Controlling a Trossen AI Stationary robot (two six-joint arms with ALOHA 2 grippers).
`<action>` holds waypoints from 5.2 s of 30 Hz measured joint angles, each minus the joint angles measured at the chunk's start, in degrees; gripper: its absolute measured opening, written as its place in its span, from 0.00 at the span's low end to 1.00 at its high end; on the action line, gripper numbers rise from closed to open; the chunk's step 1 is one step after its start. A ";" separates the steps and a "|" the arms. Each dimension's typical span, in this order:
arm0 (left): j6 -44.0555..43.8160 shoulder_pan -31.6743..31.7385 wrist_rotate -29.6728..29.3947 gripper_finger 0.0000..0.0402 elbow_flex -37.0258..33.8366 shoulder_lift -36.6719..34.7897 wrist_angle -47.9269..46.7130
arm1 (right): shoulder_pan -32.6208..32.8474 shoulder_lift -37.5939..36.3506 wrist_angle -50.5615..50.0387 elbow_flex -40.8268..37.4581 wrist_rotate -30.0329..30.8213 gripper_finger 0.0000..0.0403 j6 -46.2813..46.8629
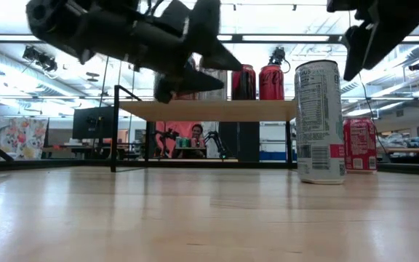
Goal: Place canned beverage on shelf
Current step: Put the white soda can on the shelf aligned with the other white soda can
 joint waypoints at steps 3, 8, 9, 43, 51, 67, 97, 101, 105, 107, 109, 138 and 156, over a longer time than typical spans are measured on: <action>2.21 0.48 -0.20 0.68 2.84 2.47 1.04 | 0.00 0.00 2.43 -2.14 0.12 0.87 -0.74; 6.77 0.26 -0.61 0.68 9.54 8.87 0.91 | 0.00 -0.04 6.97 -5.13 1.66 0.87 -1.21; 7.17 0.26 -0.63 0.68 10.47 9.89 0.65 | 0.00 -0.11 8.05 -5.82 1.94 0.87 -1.31; 13.32 -5.69 -6.85 0.68 17.37 15.08 -7.93 | -3.28 -0.11 22.04 -15.12 6.16 0.87 -6.01; 12.75 -1.51 -7.52 0.68 17.37 14.38 -8.59 | -0.66 0.96 26.19 -15.42 -1.31 0.87 -4.48; 8.35 -1.85 1.59 0.68 17.37 14.40 -9.75 | -3.27 5.15 29.52 -15.61 2.25 0.87 -10.83; 7.04 -1.27 0.01 0.68 17.37 14.43 -15.76 | -2.64 10.21 34.49 -15.58 1.73 0.87 -12.02; 5.81 -3.68 0.01 0.68 17.35 14.43 -18.23 | -4.16 9.71 33.88 -15.58 2.81 0.87 -13.74; 5.92 -5.89 -3.20 0.68 17.37 14.43 -20.21 | -5.21 9.09 32.78 -15.58 2.77 0.87 -14.45; 6.60 -6.25 -5.07 0.68 17.35 14.43 -20.73 | -5.22 8.71 31.89 -15.53 2.40 0.87 -14.39; 7.18 -6.02 -5.25 0.68 17.35 14.43 -20.71 | -5.05 8.34 29.61 -15.21 1.33 0.87 -13.47; 15.59 0.54 18.79 0.79 17.42 6.45 -24.32 | -3.10 7.91 38.90 -20.98 -3.51 0.87 -10.37; 15.45 5.11 28.22 0.79 29.84 2.67 -41.18 | 2.55 7.93 41.31 -20.98 6.59 0.87 -12.13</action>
